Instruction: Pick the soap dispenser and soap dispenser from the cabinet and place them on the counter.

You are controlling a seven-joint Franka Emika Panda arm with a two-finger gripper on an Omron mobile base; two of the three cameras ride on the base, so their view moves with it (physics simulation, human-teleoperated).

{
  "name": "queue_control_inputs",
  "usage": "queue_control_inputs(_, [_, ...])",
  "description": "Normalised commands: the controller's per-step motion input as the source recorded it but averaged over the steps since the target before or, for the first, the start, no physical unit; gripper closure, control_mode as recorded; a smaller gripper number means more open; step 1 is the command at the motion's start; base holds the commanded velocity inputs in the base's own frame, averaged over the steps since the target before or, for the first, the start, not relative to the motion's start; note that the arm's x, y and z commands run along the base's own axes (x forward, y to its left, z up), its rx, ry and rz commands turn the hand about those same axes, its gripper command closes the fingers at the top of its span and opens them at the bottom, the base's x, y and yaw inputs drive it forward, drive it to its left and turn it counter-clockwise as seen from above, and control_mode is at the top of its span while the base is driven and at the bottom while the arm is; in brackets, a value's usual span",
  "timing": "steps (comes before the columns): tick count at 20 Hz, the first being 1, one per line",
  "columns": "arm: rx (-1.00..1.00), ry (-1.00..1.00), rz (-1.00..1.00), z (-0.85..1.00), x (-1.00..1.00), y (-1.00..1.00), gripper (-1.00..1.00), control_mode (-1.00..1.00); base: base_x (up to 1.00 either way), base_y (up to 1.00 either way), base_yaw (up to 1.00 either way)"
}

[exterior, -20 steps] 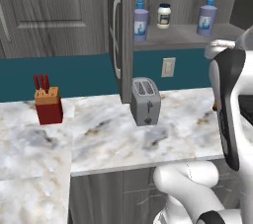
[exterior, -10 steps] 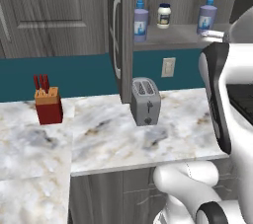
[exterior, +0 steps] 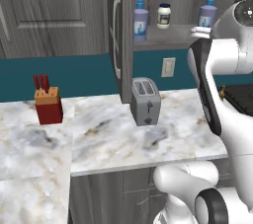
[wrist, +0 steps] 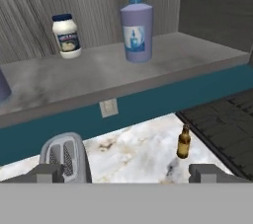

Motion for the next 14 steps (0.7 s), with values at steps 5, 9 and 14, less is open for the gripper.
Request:
queue_control_inputs(5, [-0.02, -0.01, -0.03, 0.20, 0.46, -0.06, -1.00, -1.00, 0.00, 0.00, 0.00])
queue_control_inputs(9, [-0.03, -0.01, -0.04, 0.13, 0.47, -0.07, -1.00, -1.00, 0.00, 0.00, 0.00])
queue_control_inputs(14, [-0.01, -0.01, -0.04, 0.08, 0.50, -0.09, -1.00, -1.00, 0.00, 0.00, 0.00])
